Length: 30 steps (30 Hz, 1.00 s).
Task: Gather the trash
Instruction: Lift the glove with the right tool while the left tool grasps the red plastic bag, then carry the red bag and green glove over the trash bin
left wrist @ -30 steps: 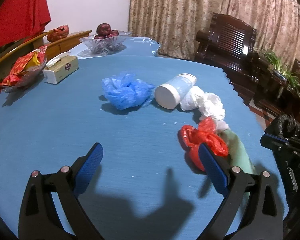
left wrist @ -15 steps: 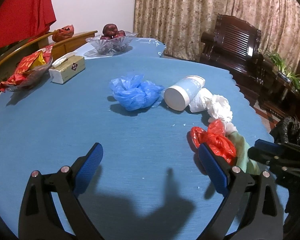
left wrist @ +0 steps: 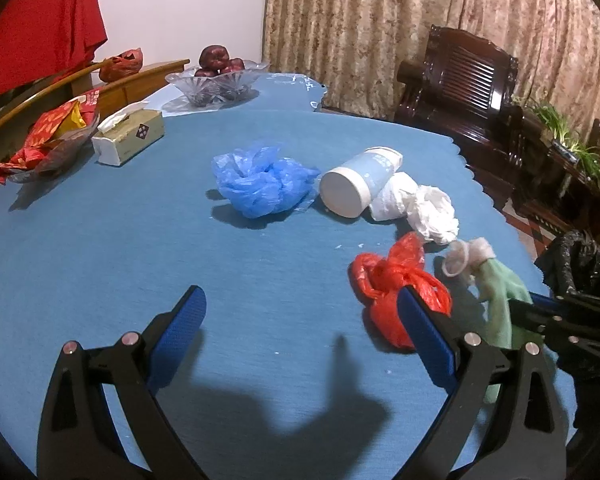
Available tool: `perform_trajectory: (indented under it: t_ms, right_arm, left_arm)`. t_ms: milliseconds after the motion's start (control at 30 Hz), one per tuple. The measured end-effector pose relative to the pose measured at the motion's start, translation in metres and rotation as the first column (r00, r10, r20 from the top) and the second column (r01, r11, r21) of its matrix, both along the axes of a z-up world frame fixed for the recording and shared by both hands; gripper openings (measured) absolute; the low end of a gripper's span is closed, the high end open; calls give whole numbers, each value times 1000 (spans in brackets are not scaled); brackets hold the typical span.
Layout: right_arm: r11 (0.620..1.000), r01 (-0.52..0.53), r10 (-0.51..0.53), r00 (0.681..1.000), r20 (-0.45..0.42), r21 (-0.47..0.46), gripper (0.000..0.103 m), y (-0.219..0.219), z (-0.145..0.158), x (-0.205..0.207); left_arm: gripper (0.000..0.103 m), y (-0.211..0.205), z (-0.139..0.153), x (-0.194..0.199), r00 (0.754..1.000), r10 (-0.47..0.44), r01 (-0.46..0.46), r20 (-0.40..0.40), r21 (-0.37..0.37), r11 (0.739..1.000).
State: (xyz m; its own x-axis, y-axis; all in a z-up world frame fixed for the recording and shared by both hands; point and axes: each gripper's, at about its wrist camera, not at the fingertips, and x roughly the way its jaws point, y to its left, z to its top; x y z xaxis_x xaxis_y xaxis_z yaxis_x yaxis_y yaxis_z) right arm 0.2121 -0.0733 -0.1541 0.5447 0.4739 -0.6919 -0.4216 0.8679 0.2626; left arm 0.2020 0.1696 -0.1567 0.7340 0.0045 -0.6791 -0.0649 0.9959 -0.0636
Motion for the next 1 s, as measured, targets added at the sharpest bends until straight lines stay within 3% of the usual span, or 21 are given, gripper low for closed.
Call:
perform_trajectory:
  t_ms: [300,467,633,700,767,833,1000]
  right_arm:
    - [996,91,-91,996,23,-17,18,-32,8,-4]
    - [995,95,-93,995,41,-27,18,-35,11,-3]
    - [995,100,-99,994,45,-23,18,-39,11,-3]
    - [995,101,-100,994,45,-22,18,-40,10,-2]
    - [995,102,-101,994,45,-22,18,-40,10,-2]
    - [994,104,-103,994,45,-21,18,-41,10,-2]
    - [994,106,-105,993,52,-21,18,-42,11,-4]
  left_arm:
    - [93,-37,-4,6,997,-75,75,0,-30,997]
    - [81,-54,-12,20,993,-113,112,-26,-31,993]
    - [80,-62,-23,30,990,-125,122,-57,-53,991]
    - [74,-66,-28,34,988,-132,128,-75,-55,990]
    - [59,-68,-32,36,986,-138,133,-93,-62,989]
    - [51,-69,-37,36,983,-143,136,-113,-69,988]
    - [44,-68,-33,31,985,-145,139,-96,-69,988]
